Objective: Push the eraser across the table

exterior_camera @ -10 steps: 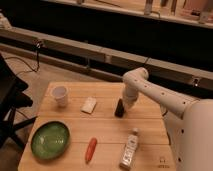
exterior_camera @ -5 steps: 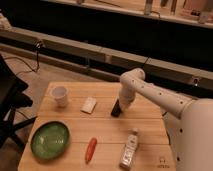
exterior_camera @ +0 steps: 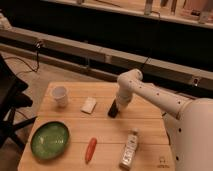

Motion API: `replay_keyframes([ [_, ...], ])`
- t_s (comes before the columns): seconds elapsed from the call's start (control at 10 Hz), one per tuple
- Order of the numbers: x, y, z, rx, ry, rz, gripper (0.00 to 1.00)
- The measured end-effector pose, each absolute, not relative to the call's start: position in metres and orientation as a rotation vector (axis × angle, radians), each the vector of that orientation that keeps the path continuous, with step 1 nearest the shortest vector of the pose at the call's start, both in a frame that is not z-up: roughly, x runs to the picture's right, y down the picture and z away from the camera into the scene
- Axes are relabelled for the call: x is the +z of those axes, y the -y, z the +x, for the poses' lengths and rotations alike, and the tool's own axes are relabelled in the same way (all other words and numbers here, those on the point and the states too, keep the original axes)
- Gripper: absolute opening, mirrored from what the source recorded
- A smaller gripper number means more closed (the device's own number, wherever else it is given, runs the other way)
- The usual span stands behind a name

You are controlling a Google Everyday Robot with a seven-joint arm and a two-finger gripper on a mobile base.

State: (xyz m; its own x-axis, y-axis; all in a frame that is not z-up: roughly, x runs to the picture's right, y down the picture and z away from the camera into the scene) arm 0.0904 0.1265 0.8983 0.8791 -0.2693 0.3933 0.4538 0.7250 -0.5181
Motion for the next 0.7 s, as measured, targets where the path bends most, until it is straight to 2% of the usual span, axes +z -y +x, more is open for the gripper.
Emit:
replay_keyframes([
  [0.7,0.901,-0.126,0.052,-0.487,0.337,-0.623,0.03],
])
